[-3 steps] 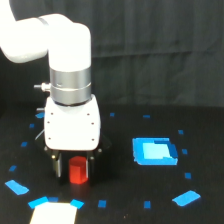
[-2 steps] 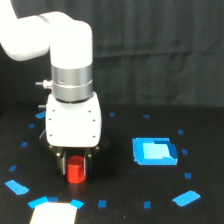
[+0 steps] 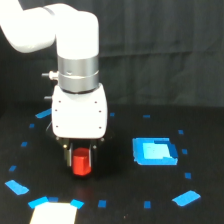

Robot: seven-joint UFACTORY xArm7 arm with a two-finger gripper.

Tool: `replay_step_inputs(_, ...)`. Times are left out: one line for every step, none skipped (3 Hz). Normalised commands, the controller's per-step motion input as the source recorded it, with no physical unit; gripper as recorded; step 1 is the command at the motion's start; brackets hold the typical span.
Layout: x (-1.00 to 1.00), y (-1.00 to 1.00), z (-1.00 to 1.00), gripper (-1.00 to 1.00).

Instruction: Pick up the red object from the table

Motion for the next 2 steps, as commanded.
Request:
replay_step_inputs(0.65,0.29,1.0,-1.0)
replay_step_inputs(0.57,0.11,1.0,-0.99)
